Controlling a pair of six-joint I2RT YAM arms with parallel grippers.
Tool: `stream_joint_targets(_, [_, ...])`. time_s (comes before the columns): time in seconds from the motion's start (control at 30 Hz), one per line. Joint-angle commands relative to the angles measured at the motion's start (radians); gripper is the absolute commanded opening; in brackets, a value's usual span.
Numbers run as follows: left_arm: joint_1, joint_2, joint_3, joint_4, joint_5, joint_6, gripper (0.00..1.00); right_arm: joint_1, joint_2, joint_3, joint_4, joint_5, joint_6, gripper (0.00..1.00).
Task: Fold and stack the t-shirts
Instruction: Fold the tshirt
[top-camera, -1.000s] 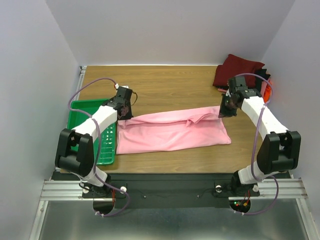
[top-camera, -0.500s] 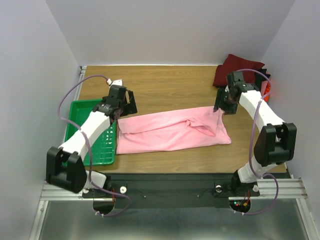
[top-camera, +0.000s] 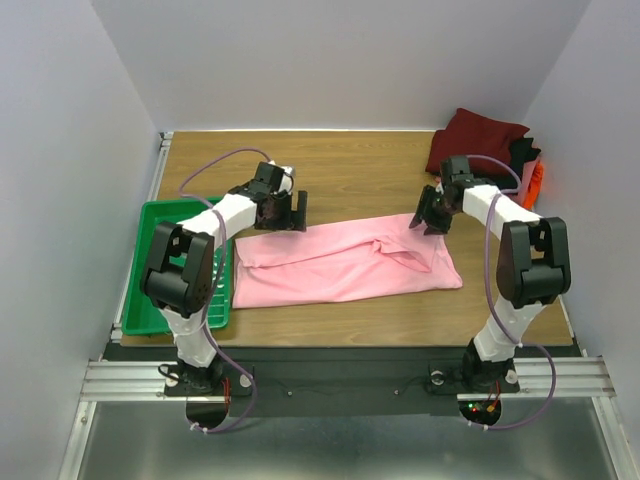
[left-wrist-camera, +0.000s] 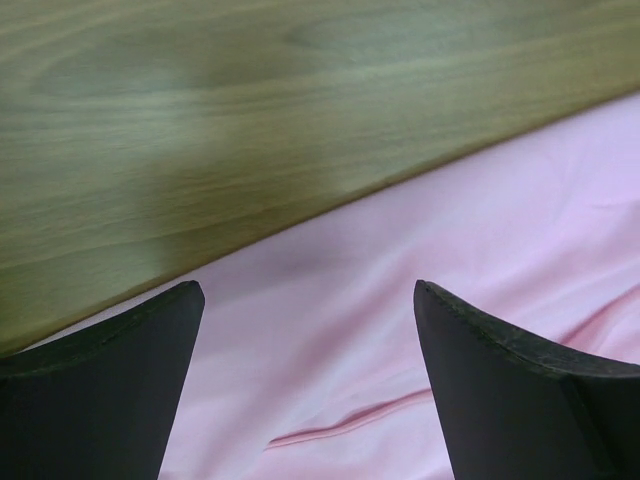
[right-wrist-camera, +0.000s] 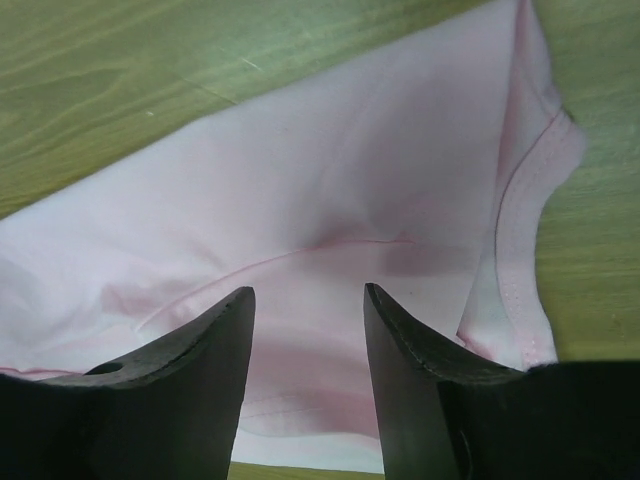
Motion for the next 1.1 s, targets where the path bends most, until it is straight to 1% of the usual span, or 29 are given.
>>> stream_joint_targets(0.0, [-0.038, 0.002, 0.031, 0.027, 0.164, 0.106, 0.98, -0.005, 0.021, -0.041, 0.063, -0.031, 0.044, 0.53])
stream_joint_targets(0.13, [-0.053, 0.065, 0.025, 0.025, 0.308, 0.172, 0.98, -0.007, 0.058, -0.068, 0.060, 0.009, 0.058, 0.53])
stream_joint_targets(0.27, [-0.068, 0.138, 0.046, -0.005, 0.348, 0.201, 0.97, -0.039, 0.081, -0.088, 0.056, 0.044, 0.075, 0.53])
stream_joint_targets(0.43, [-0.098, 0.209, 0.132, -0.042, 0.391, 0.220, 0.97, -0.114, 0.061, -0.104, 0.053, 0.093, 0.075, 0.55])
stream_joint_targets(0.53, [-0.119, 0.276, 0.232, -0.084, 0.413, 0.260, 0.97, -0.180, 0.058, -0.094, 0.050, 0.096, 0.066, 0.56])
stream_joint_targets(0.57, [-0.128, 0.318, 0.297, -0.111, 0.438, 0.267, 0.97, -0.205, 0.062, -0.090, 0.050, 0.108, 0.056, 0.56])
stream_joint_targets(0.6, [-0.133, 0.359, 0.330, -0.122, 0.471, 0.269, 0.97, -0.217, 0.062, -0.078, 0.045, 0.115, 0.049, 0.56])
stream_joint_targets(0.63, [-0.139, 0.359, 0.365, -0.134, 0.471, 0.269, 0.97, -0.229, 0.062, -0.071, 0.042, 0.122, 0.043, 0.56])
stream_joint_targets(0.67, [-0.148, 0.397, 0.434, -0.156, 0.489, 0.272, 0.97, -0.254, 0.065, -0.065, 0.039, 0.135, 0.029, 0.56])
stream_joint_targets(0.73, [-0.180, 0.442, 0.497, -0.171, 0.495, 0.274, 0.97, -0.297, 0.071, -0.045, 0.030, 0.139, 0.019, 0.56])
stream_joint_targets(0.77, [-0.200, 0.453, 0.557, -0.182, 0.497, 0.272, 0.97, -0.312, 0.076, -0.039, 0.028, 0.141, 0.007, 0.56])
stream_joint_targets(0.83, [-0.216, 0.471, 0.608, -0.183, 0.492, 0.260, 0.97, -0.341, 0.078, -0.018, 0.024, 0.153, -0.005, 0.57])
stream_joint_targets(0.87, [-0.217, 0.470, 0.699, -0.179, 0.442, 0.229, 0.97, -0.352, 0.081, 0.016, 0.013, 0.170, -0.037, 0.57])
stream_joint_targets(0.9, [-0.217, 0.470, 0.720, -0.179, 0.413, 0.229, 0.97, -0.352, 0.081, 0.028, 0.010, 0.197, -0.045, 0.57])
stream_joint_targets(0.93, [-0.217, 0.464, 0.737, -0.180, 0.413, 0.229, 0.97, -0.352, 0.081, 0.044, 0.010, 0.193, -0.051, 0.59])
stream_joint_targets(0.97, [-0.213, 0.442, 0.749, -0.180, 0.356, 0.200, 0.98, -0.352, 0.079, 0.057, 0.008, 0.182, -0.060, 0.59])
stream_joint_targets(1.0, [-0.208, 0.424, 0.752, -0.170, 0.323, 0.185, 0.98, -0.352, 0.075, 0.082, 0.007, 0.134, -0.080, 0.61])
stream_joint_targets(1.07, [-0.193, 0.358, 0.737, -0.164, 0.220, 0.146, 0.99, -0.349, 0.049, 0.096, 0.008, 0.096, -0.092, 0.62])
